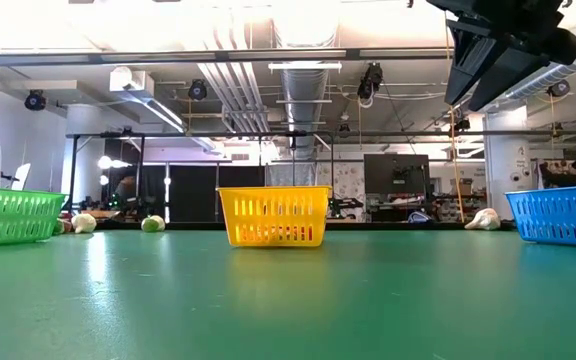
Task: Sort produce into baskets
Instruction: Put the red mushroom into the blue bin
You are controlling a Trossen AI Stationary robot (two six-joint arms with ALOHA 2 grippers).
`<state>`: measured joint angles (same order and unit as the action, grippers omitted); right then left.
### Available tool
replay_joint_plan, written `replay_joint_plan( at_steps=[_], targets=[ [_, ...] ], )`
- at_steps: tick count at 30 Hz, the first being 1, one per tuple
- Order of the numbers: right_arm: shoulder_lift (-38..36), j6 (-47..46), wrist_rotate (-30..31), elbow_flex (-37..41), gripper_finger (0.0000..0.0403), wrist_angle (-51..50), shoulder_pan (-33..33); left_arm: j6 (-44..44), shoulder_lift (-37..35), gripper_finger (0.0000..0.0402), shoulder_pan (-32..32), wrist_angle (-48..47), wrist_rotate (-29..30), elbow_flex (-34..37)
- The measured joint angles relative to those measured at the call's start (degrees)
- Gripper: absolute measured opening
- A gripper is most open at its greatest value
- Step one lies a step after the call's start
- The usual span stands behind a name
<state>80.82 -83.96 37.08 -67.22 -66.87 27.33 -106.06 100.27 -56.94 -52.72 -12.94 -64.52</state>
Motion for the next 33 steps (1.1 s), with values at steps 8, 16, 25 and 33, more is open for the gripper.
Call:
replay_joint_plan(
  at_steps=[8,16,25,33],
  targets=[
    [0.00,0.00,0.00,0.00,0.0199,0.18,0.00,-7.73,0.56,0.0239,-1.90,1.35,2.43,4.55],
    [-0.02,0.01,0.00,0.02,0.0199,0.31,0.00,-8.05,0.59,0.0233,-2.03,5.30,3.51,6.88],
    [-0.02,0.00,0.02,0.04,0.0199,0.31,0.00,-8.37,0.70,0.0233,-1.62,2.75,9.97,6.88],
    [-0.02,-0.04,0.00,0.04,0.0199,2.01,0.00,1.70,0.75,0.0233,1.24,3.36,18.62,7.07]
  ],
)
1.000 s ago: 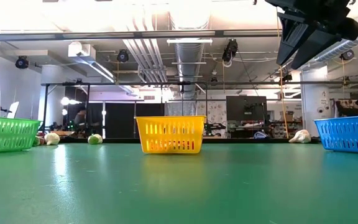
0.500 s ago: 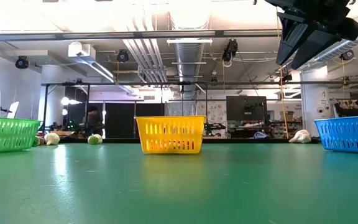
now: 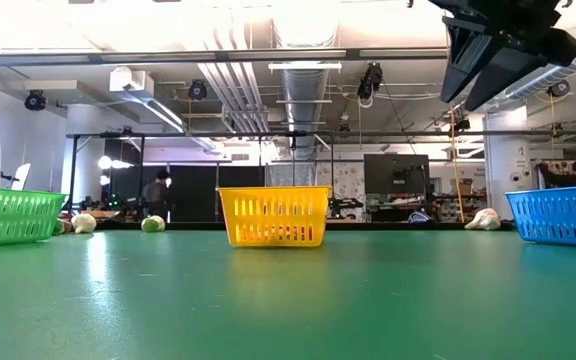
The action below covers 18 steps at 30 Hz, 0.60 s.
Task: Sort produce into baskets
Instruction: Put the red mushroom into the blue bin
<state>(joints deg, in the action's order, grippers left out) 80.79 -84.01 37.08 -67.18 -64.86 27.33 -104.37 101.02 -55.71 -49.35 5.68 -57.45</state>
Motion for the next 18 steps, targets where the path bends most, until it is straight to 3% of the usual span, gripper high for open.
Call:
replay_joint_plan(
  at_steps=[11,18],
  targets=[
    [-0.04,0.09,-7.91,0.02,0.0199,4.33,0.15,11.73,0.32,0.0233,6.67,8.05,8.41,-0.04],
    [-0.04,0.26,-8.91,0.02,0.0199,4.35,0.15,17.99,-0.48,0.0233,8.14,4.13,7.23,-4.03]
  ],
)
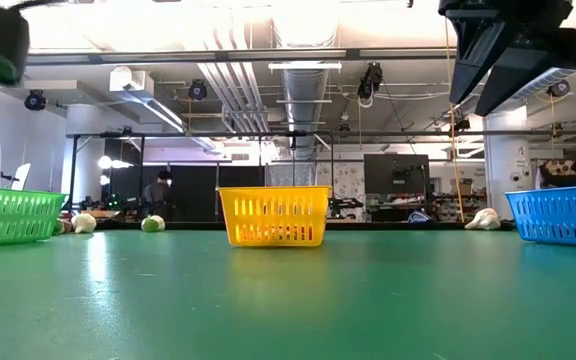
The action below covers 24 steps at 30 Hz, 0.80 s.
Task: Sort produce into baskets
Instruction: Put the red mushroom into the blue bin
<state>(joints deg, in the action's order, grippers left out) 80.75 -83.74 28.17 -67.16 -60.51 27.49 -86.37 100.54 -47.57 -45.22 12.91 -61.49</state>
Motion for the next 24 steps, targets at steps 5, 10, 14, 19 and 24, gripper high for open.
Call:
replay_joint_plan(
  at_steps=[5,10,14,19,24],
  targets=[
    [0.39,0.41,0.98,0.04,0.0199,0.04,-0.02,-1.15,-0.49,0.0233,-2.57,-7.41,-0.78,-3.25],
    [1.40,-0.21,1.93,0.07,0.0199,0.39,-0.06,-1.57,-0.51,0.0233,-2.78,-5.74,-4.34,-1.06],
    [2.48,-0.20,1.90,0.09,0.0199,1.95,-0.13,-1.24,0.07,0.0233,-1.59,-0.21,-6.24,1.67],
    [3.37,-0.21,1.86,0.09,0.0199,4.42,-0.13,-0.16,0.74,0.0206,-0.52,0.25,-6.18,2.69],
    [3.61,0.50,-0.09,0.13,0.0199,5.65,-0.09,3.21,0.74,0.0116,1.01,0.90,-6.41,2.85]
  ],
)
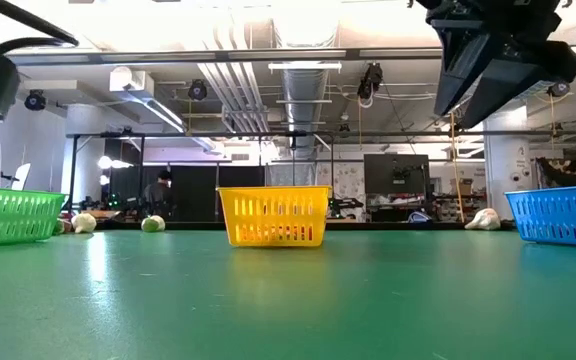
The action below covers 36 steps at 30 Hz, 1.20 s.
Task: Sort produce into baskets
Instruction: Put the red mushroom into the blue bin
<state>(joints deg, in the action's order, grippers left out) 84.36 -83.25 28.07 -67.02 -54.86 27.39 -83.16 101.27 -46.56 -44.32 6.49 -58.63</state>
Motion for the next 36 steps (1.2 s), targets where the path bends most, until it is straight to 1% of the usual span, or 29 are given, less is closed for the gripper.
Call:
replay_joint_plan(
  at_steps=[3,6,8,11,15,17,19,21,22,25,28,32,34,36],
  targets=[
    [-0.06,1.80,-3.54,-0.13,0.0199,0.12,0.05,1.67,0.00,0.0064,1.04,0.61,0.96,0.02],
    [-0.21,4.99,-7.24,-0.70,0.0199,0.04,0.61,4.96,0.00,0.0036,2.83,1.81,2.77,-0.06],
    [-0.24,7.20,-8.52,-1.41,0.0199,0.04,1.65,9.52,0.00,0.0033,4.54,4.58,3.94,-0.20],
    [-0.24,10.60,-8.89,-2.27,0.0199,0.34,4.42,17.50,0.02,0.0040,7.70,11.08,4.98,-0.44],
    [0.45,11.88,-8.61,-2.03,0.0199,0.49,9.86,23.94,1.37,0.0045,13.33,20.50,6.91,-0.44],
    [1.24,10.80,-8.59,-1.28,0.0199,0.55,12.85,28.10,3.06,0.0045,16.44,26.70,7.07,-0.47],
    [2.36,9.80,-8.25,-0.29,0.0199,1.76,15.86,34.31,5.39,0.0046,19.12,33.34,7.05,-0.97],
    [3.66,9.34,-7.59,0.71,0.0199,4.73,18.45,40.32,8.49,0.0046,20.93,38.78,7.04,-2.85],
    [4.51,9.36,-7.17,1.07,0.0199,5.95,19.68,42.32,10.09,0.0046,21.65,40.06,6.97,-4.27],
    [7.55,9.80,-5.72,1.50,0.0199,10.14,21.92,46.10,15.63,0.0047,22.94,40.02,6.60,-10.37],
    [11.05,9.95,-2.61,1.57,0.0199,11.84,22.89,49.34,20.78,0.0047,23.09,35.76,6.48,-18.08],
    [15.11,12.45,-1.78,1.64,0.0199,15.13,22.53,50.61,26.32,0.0053,22.98,23.21,7.05,-29.06],
    [16.74,14.89,-0.85,1.64,0.0199,18.28,21.73,53.45,27.75,0.0063,22.54,18.05,6.89,-33.20],
    [18.12,17.49,0.28,1.65,0.0199,22.19,20.78,56.46,28.41,0.0077,21.98,13.49,7.98,-36.35]
  ],
)
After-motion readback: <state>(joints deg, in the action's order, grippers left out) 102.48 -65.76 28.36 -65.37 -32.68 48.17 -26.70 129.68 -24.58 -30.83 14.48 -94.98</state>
